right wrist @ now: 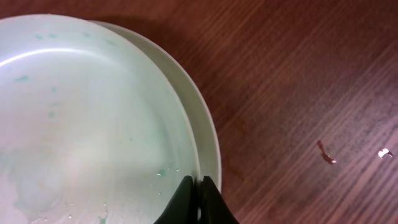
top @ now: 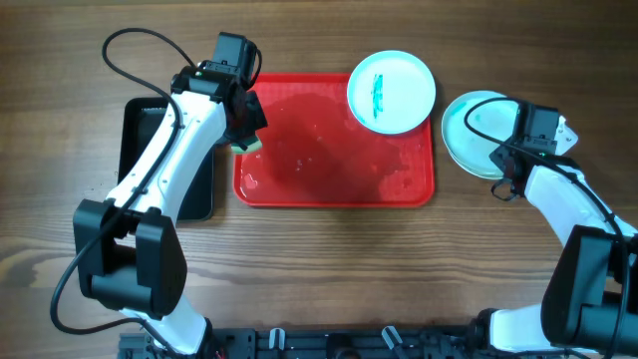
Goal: Clean dirty plates on tray and stack at the side
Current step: 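Lower the plate onto the cleaned plate and open the right gripper, then grip the green-streaked plate rim with right gripper, drag it to tray center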
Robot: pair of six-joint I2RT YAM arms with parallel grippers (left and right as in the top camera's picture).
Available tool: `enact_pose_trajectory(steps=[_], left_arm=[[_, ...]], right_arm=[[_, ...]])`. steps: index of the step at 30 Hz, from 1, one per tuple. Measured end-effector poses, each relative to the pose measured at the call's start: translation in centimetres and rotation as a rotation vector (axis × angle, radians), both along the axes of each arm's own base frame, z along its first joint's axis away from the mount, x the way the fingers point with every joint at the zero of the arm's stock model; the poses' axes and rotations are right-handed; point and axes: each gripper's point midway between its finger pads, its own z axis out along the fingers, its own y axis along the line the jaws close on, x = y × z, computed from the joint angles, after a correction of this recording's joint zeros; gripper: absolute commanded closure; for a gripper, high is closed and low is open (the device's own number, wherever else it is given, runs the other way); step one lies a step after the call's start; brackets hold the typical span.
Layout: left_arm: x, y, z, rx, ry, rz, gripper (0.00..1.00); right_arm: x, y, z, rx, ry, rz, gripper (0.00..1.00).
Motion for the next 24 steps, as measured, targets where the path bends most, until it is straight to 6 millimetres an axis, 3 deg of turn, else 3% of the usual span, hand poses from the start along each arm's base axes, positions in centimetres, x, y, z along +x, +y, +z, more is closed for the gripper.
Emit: enact_pose_trajectory(steps=[3,4,7,11,13,16,18,21,24], left_arm=[[0.0,0.0,0.0,0.000,0.000,0.000,0.96],[0.0,0.0,0.0,0.000,0.000,0.000,0.96],[0.0,0.0,0.0,0.000,0.000,0.000,0.96],[0.0,0.0,0.0,0.000,0.000,0.000,0.96],[0.0,0.0,0.0,0.000,0.000,0.000,0.96],[0.0,0.0,0.0,0.000,0.000,0.000,0.96],[0.0,0.0,0.0,0.000,0.000,0.000,0.96],[0.0,0.0,0.0,0.000,0.000,0.000,0.96],[0.0,0.0,0.0,-0.001,-0.001,0.000,0.96]], right_arm=[[-0.4,-0.2,-0.1,-0.014,0.017,-0.008,0.88],[-0.4,-0.3,0.0,-0.017,0.017,-0.010,0.70],[-0.3,-0.5,0.1,-0.029,0.014,-0.012,0.34],[0.6,-1.0,0.7,-0.053,-0.023,0.006,0.18],[1.3,-0.7,0.9,-0.056,-0.025,0.078,0.18],[2.9,1.4,1.4,0.022,-0.034,0.231,0.32],[4.9,3.8,3.0,0.107,-0.092,0.355,0.39],[7.6,7.7,6.6,0.210,-0.205,0.492,0.40],[8.8,12.2,8.7,0.273,-0.267,0.587,0.41]])
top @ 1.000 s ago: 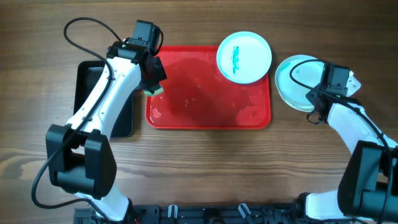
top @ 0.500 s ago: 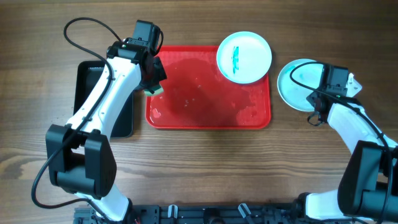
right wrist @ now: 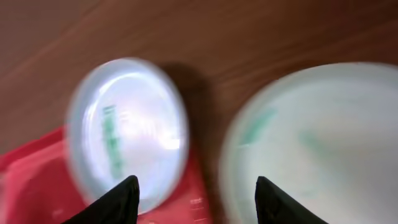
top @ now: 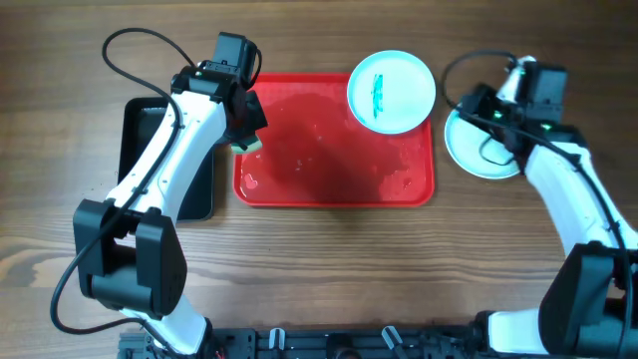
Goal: Clean dirty plates on tray and stack at the side
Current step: 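Grip the green-streaked plate rim with right gripper, drag it to tray center, then hold the green-streaked plate at the tray center with the right gripper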
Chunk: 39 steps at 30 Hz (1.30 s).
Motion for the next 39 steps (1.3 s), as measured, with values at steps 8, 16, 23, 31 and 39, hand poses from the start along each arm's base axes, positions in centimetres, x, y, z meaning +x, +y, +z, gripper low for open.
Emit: enact_pose_trajectory(steps=[8,16,23,31,39], left_arm=[[0.0,0.0,0.0,-0.001,0.000,0.000,0.96],[0.0,0.0,0.0,-0.003,0.000,-0.001,0.96],[0.0,0.0,0.0,-0.002,0.001,-0.001,0.96],[0.0,0.0,0.0,-0.003,0.000,-0.001,0.96],[0.0,-0.1,0.0,-0.003,-0.001,-0.001,0.96]], right_arm=[[-0.2,9.3,-3.1,0.100,0.080,0.067,0.53],[-0.5,9.2,-9.4,0.115,0.230,-0.017,0.66],[-0.5,9.0,-10.4,0.117,0.254,-0.039,0.93],[-1.2,9.4,-10.7,0.058,0.267,0.082,0.95],[-4.3,12.0,-11.1,0.055,0.342,0.332,0.89]])
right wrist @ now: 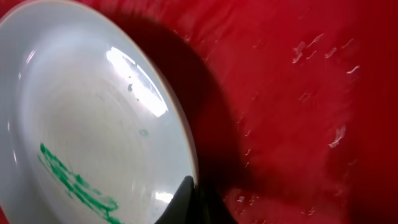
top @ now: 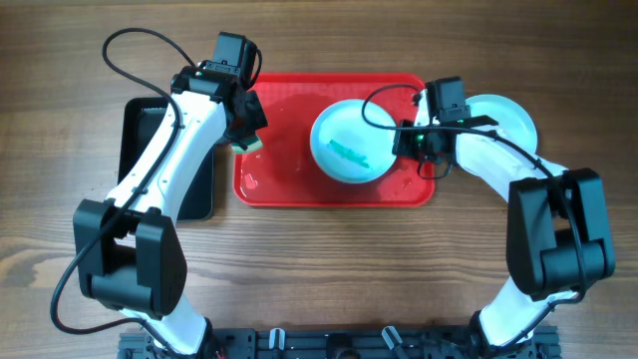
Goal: Clean dirty plates on tray and stack at the side
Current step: 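Hold the green-streaked plate at the tray center with the right gripper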
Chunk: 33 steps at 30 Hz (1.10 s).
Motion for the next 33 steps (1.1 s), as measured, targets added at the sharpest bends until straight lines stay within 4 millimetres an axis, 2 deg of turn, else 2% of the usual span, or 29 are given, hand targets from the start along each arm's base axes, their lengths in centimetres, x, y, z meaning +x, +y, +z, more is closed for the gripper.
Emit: enact_pose_trajectory(steps=[2,4,7,9,12,13,15,17,21,24,30,33], left_arm=[[0.0,0.0,0.0,0.000,-0.001,0.000,0.96],[0.0,0.0,0.0,0.000,-0.001,0.000,0.96],[0.0,0.0,0.0,0.000,-0.001,0.000,0.96],[0.0,0.0,0.0,0.000,-0.001,0.000,0.96],[0.0,0.0,0.0,0.000,-0.001,0.000,0.96],[0.0,0.0,0.0,0.000,-0.001,0.000,0.96],[0.0,0.0,0.0,0.000,-0.001,0.000,0.96],[0.0,0.0,0.0,0.000,-0.001,0.000,0.96],[0.0,0.0,0.0,0.000,-0.002,0.000,0.96],[0.1,0.0,0.0,-0.001,-0.003,0.000,0.96],[0.1,0.0,0.0,-0.001,-0.003,0.000,0.96],[0.1,0.0,0.0,-0.001,-0.005,0.000,0.96]], right_arm=[[-1.1,0.7,-0.1,0.003,0.034,0.044,0.82],[-2.4,1.7,0.2,0.005,0.075,0.099,0.56],[-2.4,3.7,1.7,0.029,0.072,0.162,0.44],[-1.4,5.5,3.4,0.054,0.027,0.202,0.43],[-0.1,6.8,5.3,0.044,-0.050,0.253,0.44],[1.5,6.7,6.5,-0.007,-0.153,0.295,0.49],[2.7,6.5,7.0,-0.052,-0.227,0.340,0.61],[4.0,6.2,7.6,-0.111,-0.322,0.407,0.62],[5.2,6.2,8.0,-0.170,-0.411,0.488,0.62],[5.7,6.2,6.8,-0.199,-0.425,0.530,0.62],[5.1,6.0,1.8,-0.216,-0.325,0.574,0.62],[5.0,6.0,1.3,-0.216,-0.313,0.576,0.69]])
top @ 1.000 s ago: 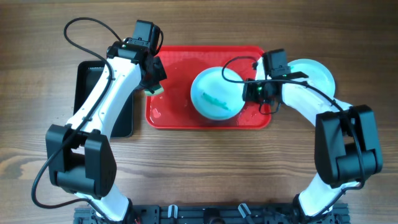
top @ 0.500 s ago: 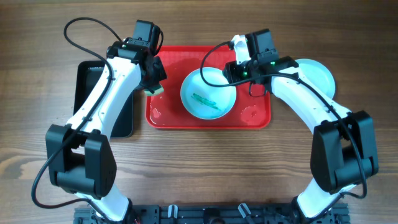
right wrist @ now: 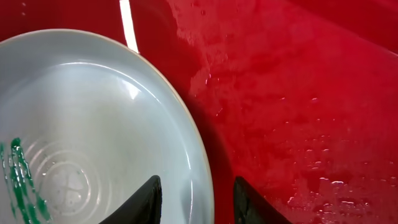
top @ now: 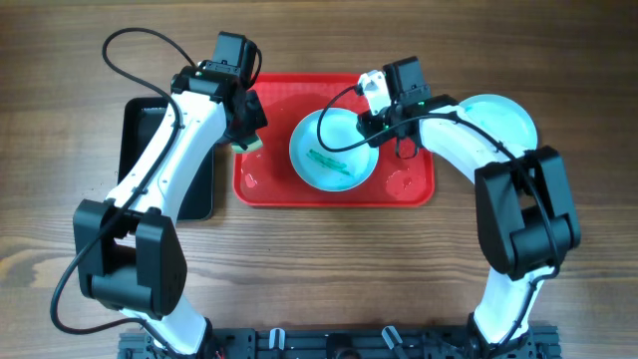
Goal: Clean dirty plates on tray and stack at the side
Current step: 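Hold the green-streaked plate at the tray center with the right gripper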
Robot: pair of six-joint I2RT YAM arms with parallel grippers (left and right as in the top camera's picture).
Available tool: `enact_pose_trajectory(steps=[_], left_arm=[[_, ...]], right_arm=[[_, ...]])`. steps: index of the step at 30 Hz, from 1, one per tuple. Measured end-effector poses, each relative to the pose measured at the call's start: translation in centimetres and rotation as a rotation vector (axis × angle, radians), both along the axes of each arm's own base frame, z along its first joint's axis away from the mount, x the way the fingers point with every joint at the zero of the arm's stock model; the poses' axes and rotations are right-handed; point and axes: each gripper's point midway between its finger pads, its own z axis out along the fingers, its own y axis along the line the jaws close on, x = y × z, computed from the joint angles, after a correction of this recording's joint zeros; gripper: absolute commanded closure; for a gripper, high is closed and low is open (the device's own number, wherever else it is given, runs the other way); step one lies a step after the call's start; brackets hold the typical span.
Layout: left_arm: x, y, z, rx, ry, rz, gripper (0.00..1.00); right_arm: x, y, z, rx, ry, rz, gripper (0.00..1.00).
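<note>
A white plate (top: 334,152) with a green smear (top: 327,160) lies in the middle of the wet red tray (top: 269,184). My right gripper (top: 371,128) is at its upper right rim. In the right wrist view the plate (right wrist: 93,124) fills the left, and the gripper (right wrist: 198,202) is open, one finger over the plate, the other over the tray (right wrist: 298,93). Over the tray's left edge my left gripper (top: 247,125) is shut on a yellow-green sponge (top: 249,146). A stack of pale plates (top: 503,118) sits on the table right of the tray.
A black rectangular tray (top: 197,189) lies on the wooden table left of the red tray, partly under my left arm. Water beads cover the red tray's floor. My right arm reaches across the stack and the tray's right edge.
My right gripper was shut on the smeared plate's rim and is now open astride it. The plate lies a little further left on the tray. The left arm has not moved.
My right gripper was shut on the top plate of the stack while the smeared plate sat at the tray's far right corner. Then it was open between the two. Then it gripped the smeared plate mid-tray, and now it has let go.
</note>
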Motion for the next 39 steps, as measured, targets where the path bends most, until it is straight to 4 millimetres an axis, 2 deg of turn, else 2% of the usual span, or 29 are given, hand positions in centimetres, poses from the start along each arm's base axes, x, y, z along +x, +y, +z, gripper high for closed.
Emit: enact_pose_trajectory(steps=[7,9,16,21,24,26,30,32,35,39], left_arm=[[0.0,0.0,0.0,0.000,0.000,0.000,0.96],[0.0,0.0,0.0,0.000,0.000,0.000,0.96],[0.0,0.0,0.0,0.000,0.000,0.000,0.96],[0.0,0.0,0.0,0.000,0.000,0.000,0.96],[0.0,0.0,0.0,0.000,0.000,0.000,0.96],[0.0,0.0,0.0,0.000,0.000,0.000,0.96],[0.0,0.0,0.0,0.000,0.000,0.000,0.96],[0.0,0.0,0.0,0.000,0.000,0.000,0.96],[0.0,0.0,0.0,0.000,0.000,0.000,0.96],[0.0,-0.1,0.0,-0.005,0.001,-0.002,0.96]], right_arm=[[-0.6,-0.1,-1.0,-0.005,0.042,-0.011,0.96],[-1.2,-0.2,-1.7,-0.004,0.084,-0.023,0.96],[-2.8,-0.6,-1.3,0.004,0.217,-0.122,0.96],[-2.9,-0.4,-0.2,0.092,0.350,-0.400,0.96],[-3.0,0.2,-0.2,0.140,0.404,-0.540,0.96],[-3.1,1.1,-0.4,0.160,0.421,-0.585,0.89],[-3.9,2.5,-0.7,0.172,0.451,-0.623,0.59],[-4.0,2.8,-0.7,0.177,0.457,-0.633,0.51],[-3.3,2.9,-0.5,0.197,0.437,-0.637,0.50],[-0.9,3.7,0.5,0.235,0.312,-0.554,0.51]])
